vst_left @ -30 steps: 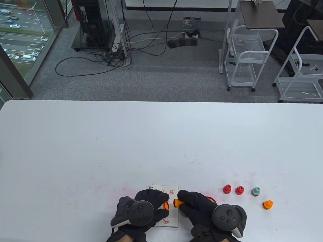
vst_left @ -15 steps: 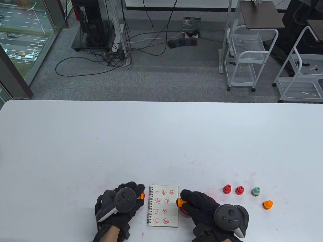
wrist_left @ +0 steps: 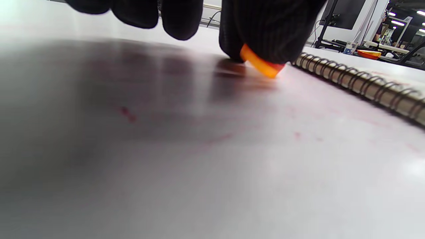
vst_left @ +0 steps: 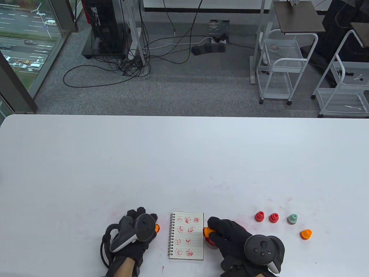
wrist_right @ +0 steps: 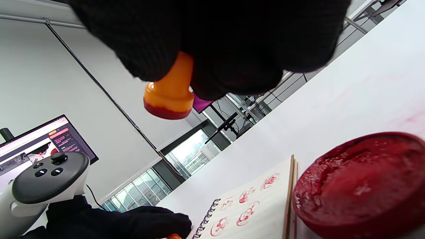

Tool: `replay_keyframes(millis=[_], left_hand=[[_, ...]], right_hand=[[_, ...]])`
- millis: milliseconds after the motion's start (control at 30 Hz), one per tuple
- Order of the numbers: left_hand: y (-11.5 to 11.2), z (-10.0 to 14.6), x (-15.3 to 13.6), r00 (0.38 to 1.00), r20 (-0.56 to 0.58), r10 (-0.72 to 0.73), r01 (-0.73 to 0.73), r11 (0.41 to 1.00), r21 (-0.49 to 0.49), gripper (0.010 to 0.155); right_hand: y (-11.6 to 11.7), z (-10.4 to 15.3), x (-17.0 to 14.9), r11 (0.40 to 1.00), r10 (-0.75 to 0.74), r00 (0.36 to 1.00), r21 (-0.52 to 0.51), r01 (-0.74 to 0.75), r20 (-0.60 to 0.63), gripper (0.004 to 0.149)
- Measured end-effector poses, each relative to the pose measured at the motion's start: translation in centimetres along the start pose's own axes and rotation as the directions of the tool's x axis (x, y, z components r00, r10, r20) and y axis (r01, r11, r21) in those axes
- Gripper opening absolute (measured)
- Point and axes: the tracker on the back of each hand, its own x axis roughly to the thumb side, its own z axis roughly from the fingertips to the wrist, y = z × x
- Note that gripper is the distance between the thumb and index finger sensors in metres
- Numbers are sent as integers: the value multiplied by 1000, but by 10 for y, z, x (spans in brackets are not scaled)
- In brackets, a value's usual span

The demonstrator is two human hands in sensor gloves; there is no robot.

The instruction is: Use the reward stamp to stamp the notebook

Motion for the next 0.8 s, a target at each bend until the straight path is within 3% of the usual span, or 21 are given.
replay_keyframes(millis=[133, 367, 567, 800], left_hand=[[1, 0, 1, 1000, -8, 4, -5, 1000, -18, 74], [13, 7, 2, 998, 36, 47, -49, 998, 50, 81], [23, 14, 9, 981, 174, 86, -108, 987, 119, 83], [28, 19, 15, 972, 221, 78, -115, 980, 160, 82]], right_hand=[[-2, 1, 0, 1000, 9, 1000, -17, -9, -5, 46], [-6, 1, -1, 999, 24, 1000, -38, -24, -12, 46], [-14, 0, -2, 988, 135, 991, -79, -134, 5, 45], [-26, -1, -10, 952, 302, 953, -61, -301, -6, 44]])
